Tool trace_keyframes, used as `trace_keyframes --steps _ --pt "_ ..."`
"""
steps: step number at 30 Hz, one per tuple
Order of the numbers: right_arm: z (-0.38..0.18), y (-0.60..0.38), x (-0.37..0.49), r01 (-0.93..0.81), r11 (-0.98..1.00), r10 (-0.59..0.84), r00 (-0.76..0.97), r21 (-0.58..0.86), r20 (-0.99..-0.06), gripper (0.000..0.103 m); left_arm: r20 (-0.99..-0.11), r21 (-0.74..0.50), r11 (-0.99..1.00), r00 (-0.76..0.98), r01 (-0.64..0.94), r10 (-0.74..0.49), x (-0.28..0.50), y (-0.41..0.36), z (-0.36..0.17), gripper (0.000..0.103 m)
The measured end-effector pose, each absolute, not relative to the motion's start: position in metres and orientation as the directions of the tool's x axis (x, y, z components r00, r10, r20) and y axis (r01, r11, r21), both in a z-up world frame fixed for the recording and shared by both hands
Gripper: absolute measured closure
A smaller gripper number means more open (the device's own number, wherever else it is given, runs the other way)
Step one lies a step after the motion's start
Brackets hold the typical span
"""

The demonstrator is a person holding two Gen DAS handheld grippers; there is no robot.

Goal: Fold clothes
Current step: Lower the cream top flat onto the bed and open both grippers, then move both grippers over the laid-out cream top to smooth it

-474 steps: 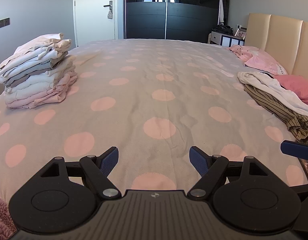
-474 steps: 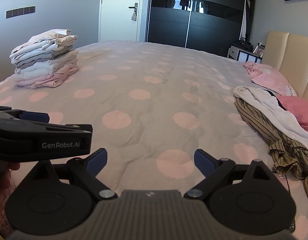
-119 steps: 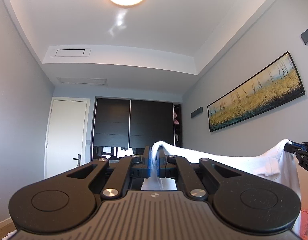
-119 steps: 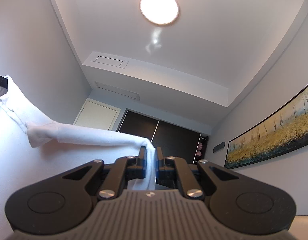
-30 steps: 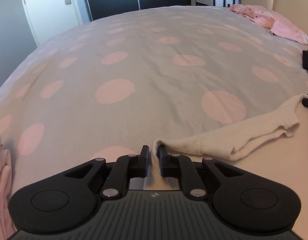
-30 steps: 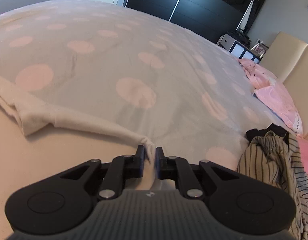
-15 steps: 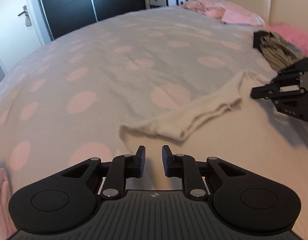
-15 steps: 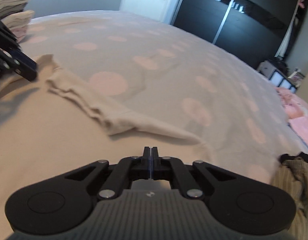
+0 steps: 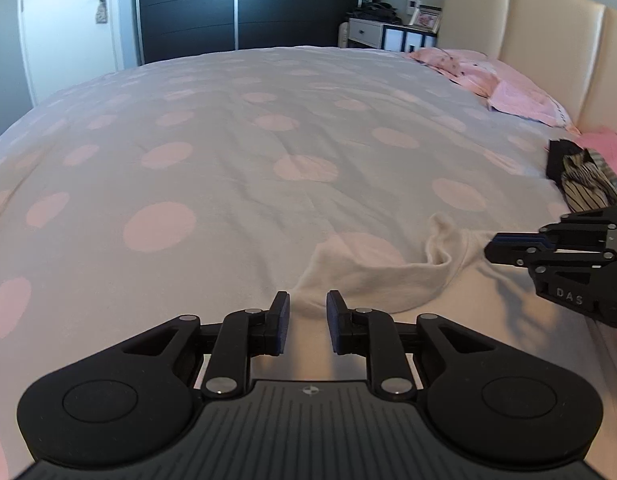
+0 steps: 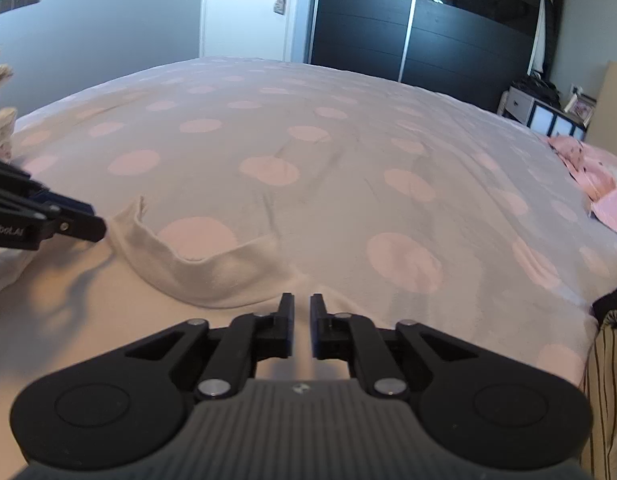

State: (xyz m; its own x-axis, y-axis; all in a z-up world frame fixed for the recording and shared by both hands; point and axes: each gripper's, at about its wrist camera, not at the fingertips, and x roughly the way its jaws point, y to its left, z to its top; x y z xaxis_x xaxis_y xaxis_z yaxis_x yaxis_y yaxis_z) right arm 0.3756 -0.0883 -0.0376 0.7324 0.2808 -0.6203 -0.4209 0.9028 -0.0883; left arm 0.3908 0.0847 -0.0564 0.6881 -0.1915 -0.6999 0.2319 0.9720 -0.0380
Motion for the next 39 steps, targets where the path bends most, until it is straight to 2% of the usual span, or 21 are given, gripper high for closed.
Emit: trace_keyframes --steps 4,7,12,15,16,21,27,32,39 --pt "-0.023 -0.105 0.371 -0.404 0.906 0.245 0.745 -0.127 -0.620 0.091 -0.706 0.003 0.972 0.689 0.234 -0.164 0.381 0.094 -0.046 0.081" --pt "-0.009 -0.125 0.363 -0.377 0.917 0.218 0.746 -0.129 -0.630 0.086 -0.729 0.013 0.978 0.671 0.208 -0.133 0.368 0.102 -0.037 0.080" --pt "0.012 -0.153 0.336 -0.362 0.920 0.170 0.710 -0.147 -0.684 0.083 -0.771 0.084 0.974 0.633 0.210 -0.070 0.339 0.102 -0.016 0.080" --pt "0.029 -0.167 0.312 -0.377 0.913 0.160 0.678 -0.153 -0.717 0.074 -0.785 0.113 0.970 0.618 0.213 -0.044 0.314 0.102 0.004 0.080" --pt "0.034 -0.173 0.302 -0.381 0.913 0.159 0.664 -0.147 -0.731 0.071 -0.790 0.119 0.971 0.613 0.209 -0.035 0.305 0.102 0.010 0.080" --pt "0.057 -0.205 0.243 -0.400 0.909 0.166 0.601 -0.115 -0.782 0.070 -0.806 0.132 0.976 0.593 0.172 0.004 0.254 0.113 0.037 0.080" --pt "0.073 -0.247 0.151 -0.423 0.903 0.202 0.565 -0.070 -0.800 0.066 -0.822 0.159 0.978 0.567 0.137 0.055 0.199 0.125 0.056 0.080" --pt "0.067 -0.268 0.098 -0.422 0.907 0.238 0.529 -0.009 -0.815 0.065 -0.841 0.096 0.988 0.541 0.118 0.017 0.154 0.126 0.065 0.080" --pt "0.035 -0.273 0.056 -0.464 0.886 0.268 0.478 0.018 -0.836 0.066 -0.879 0.028 0.987 0.473 0.160 -0.051 0.093 0.109 0.030 0.080"
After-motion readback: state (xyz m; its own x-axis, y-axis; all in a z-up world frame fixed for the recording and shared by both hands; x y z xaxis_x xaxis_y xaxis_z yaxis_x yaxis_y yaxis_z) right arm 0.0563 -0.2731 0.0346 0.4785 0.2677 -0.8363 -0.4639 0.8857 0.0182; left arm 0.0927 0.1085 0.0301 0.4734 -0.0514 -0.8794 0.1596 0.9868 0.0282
